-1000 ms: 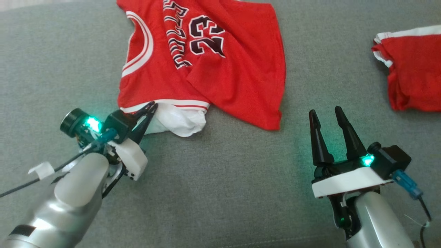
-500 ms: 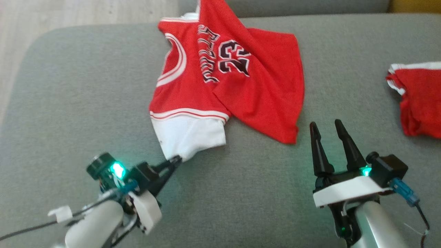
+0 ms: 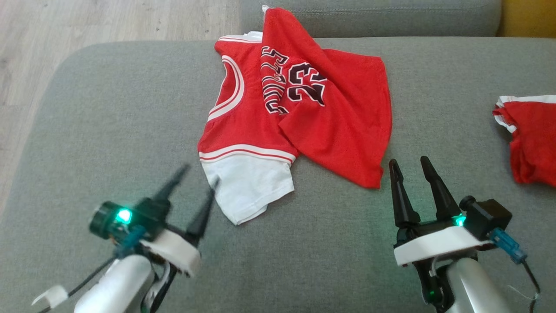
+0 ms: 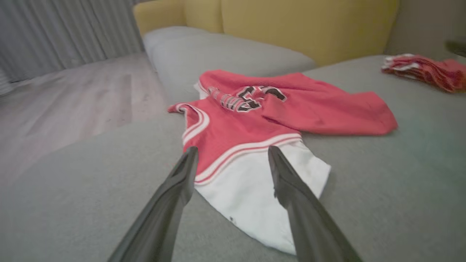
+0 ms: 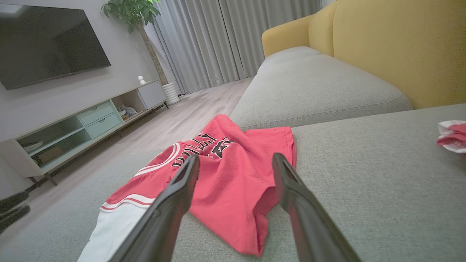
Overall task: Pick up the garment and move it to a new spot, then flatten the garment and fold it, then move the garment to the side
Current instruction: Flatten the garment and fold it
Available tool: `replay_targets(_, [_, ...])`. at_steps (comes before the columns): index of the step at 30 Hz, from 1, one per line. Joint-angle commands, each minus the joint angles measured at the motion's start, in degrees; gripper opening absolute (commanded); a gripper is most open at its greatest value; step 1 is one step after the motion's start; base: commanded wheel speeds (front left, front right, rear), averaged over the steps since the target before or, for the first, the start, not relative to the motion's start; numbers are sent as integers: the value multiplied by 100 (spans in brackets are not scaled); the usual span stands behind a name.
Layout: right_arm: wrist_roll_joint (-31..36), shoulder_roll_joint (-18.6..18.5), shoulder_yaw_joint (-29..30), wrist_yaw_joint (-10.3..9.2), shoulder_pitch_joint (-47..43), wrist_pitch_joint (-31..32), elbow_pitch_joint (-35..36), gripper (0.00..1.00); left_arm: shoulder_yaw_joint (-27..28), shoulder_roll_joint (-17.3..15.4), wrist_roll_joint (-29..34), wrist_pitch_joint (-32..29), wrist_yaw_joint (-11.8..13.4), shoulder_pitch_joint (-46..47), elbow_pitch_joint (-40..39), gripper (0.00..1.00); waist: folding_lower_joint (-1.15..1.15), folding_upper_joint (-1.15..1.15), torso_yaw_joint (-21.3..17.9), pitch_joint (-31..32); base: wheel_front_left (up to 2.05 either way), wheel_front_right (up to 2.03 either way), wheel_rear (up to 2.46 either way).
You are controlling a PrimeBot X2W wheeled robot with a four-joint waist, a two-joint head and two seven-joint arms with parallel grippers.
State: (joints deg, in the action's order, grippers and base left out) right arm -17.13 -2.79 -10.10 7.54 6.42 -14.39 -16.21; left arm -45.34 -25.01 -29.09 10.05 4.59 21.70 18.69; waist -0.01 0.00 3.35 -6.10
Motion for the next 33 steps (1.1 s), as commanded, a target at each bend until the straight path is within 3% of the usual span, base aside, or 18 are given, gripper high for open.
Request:
replay_targets(1, [30, -9, -115, -5, 82, -61, 181, 100, 411, -29, -118, 163, 170, 101, -130, 100, 1, 0, -20, -1, 0, 0, 0])
replay_targets(5, [36, -9, -140, -5, 100, -61, 235, 100, 879, 214, -364, 393, 539, -4, -89, 100, 1, 0, -89, -85, 0, 0, 0])
replay_targets(9, [79, -9, -172, -5, 152, -61, 281, 100, 950, 320, -361, 424, 526, 147, 167, 100, 1, 0, -176, -296, 0, 0, 0])
replay_targets(23, [118, -9, -145, -5, 359, -61, 386, 100, 765, 367, -448, -421, -88, 1377, 1985, 100, 1, 0, -602, -955, 0, 0, 0])
replay_targets(28, [103, -9, -157, -5, 405, -61, 419, 100, 741, 458, -625, -590, -485, 1626, 2535, 100, 1, 0, -712, -1082, 0, 0, 0])
replay_targets(29, [101, -9, -161, -5, 411, -61, 423, 100, 735, 468, -645, -598, -549, 1668, 2618, 58, 1, 0, -729, -1100, 0, 0, 0])
replay_targets(30, [97, -9, -160, -5, 416, -61, 427, 100, 725, 472, -652, -584, -613, 1711, 2688, 0, 1, 0, -742, -1114, 0, 0, 0])
replay_targets(33, [89, -9, -169, -5, 418, -61, 443, 100, 736, 451, -645, -476, -683, 1858, 2885, 0, 1, 0, -778, -1144, 0, 0, 0])
